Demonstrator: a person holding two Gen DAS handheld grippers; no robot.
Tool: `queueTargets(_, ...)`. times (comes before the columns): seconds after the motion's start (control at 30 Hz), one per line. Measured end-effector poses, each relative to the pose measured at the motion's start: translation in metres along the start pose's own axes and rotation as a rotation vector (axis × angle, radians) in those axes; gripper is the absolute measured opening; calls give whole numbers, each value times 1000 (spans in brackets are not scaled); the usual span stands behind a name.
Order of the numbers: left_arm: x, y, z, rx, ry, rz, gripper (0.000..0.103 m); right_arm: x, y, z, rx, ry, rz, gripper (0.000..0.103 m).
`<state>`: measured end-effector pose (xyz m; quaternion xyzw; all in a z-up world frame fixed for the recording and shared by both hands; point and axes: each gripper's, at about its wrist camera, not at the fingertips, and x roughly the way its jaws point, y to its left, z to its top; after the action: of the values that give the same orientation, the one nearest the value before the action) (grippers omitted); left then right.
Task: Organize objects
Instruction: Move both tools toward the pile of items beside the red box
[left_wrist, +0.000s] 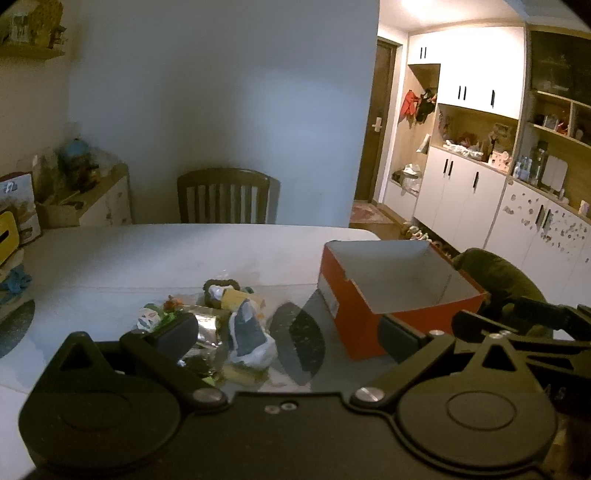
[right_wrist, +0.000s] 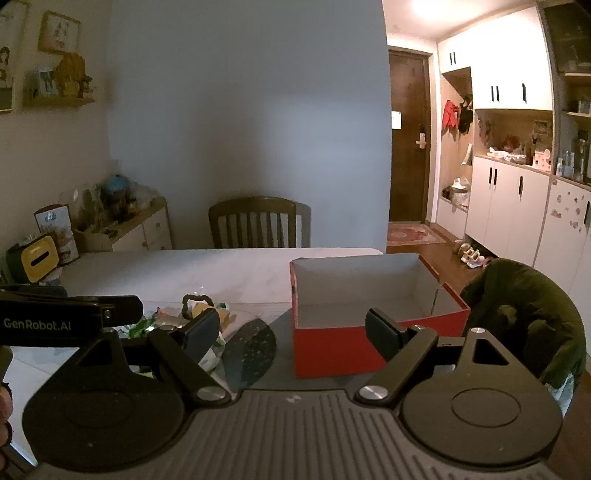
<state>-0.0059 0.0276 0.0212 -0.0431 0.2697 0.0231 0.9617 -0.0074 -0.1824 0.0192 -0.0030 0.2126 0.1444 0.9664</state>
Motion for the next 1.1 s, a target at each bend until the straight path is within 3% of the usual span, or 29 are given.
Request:
queueTargets(0.73, 88, 90, 19, -97, 129, -42, 103, 84, 66, 11, -95, 109, 59, 86)
queueTargets(0.9, 117, 123, 24, -131, 152, 10, 103, 107, 86, 15, -145, 121, 103, 86)
queueTargets(1.1, 155, 158, 20, -77, 167, 82, 103, 148, 96, 18, -137, 199, 114, 86)
